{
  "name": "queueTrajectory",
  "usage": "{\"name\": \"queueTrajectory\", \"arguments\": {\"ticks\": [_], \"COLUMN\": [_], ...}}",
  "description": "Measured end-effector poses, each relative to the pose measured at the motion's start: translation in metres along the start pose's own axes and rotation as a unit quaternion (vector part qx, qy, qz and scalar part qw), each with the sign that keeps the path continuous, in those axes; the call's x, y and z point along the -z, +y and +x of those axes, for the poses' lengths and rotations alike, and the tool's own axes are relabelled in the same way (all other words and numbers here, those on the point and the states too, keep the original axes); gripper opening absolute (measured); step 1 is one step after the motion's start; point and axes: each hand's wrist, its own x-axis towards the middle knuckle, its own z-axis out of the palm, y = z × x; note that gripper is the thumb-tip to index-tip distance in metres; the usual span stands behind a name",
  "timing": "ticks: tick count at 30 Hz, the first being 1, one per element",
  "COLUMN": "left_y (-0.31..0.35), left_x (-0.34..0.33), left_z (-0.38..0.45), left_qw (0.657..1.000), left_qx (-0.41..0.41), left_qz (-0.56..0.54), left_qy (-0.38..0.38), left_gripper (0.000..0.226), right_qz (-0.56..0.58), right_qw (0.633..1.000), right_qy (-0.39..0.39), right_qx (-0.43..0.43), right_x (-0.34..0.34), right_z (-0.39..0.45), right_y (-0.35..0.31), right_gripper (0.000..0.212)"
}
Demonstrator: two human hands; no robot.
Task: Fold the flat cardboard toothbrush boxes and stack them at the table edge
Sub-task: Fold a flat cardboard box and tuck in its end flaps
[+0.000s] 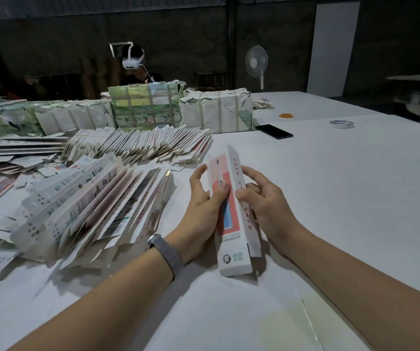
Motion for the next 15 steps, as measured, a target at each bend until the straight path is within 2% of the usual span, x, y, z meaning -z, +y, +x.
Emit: {"name": "queueTrajectory", "arguments": {"ticks": [5,9,13,15], "left_y": [-0.0020,-0.0027,0.0007,0.0009], "left_x": [-0.0002,0.0014,0.0020,0.0015], "left_z": [0.0034,0.0043,0.0000,-0.0007], "left_qw": [1.000,0.999,0.999,0.999], "left_qx": [0.008,0.007,0.019,0.015], "left_qz": [0.024,0.029,0.039,0.044], "left_qy": [0.019,0.021,0.008,0.002], "left_gripper": [0.030,0.020,0.029,0.026], "right_qz": [0.005,0.004,0.014,0.024], "right_qw": [1.000,1.000,1.000,0.999], "right_qy": [-0.002,-0.004,0.009,0.020], "right_qx": [-0.003,-0.008,-0.018,-0.024], "right_x": [0.0007,0.0014,0.0028,0.0033], "right_z": [0.0021,0.0037,0.0057,0.0065], "right_y": [0.0018,0.0033,0.0046,0.0031], "right_gripper": [0.062,0.053,0.033,0.026]}}
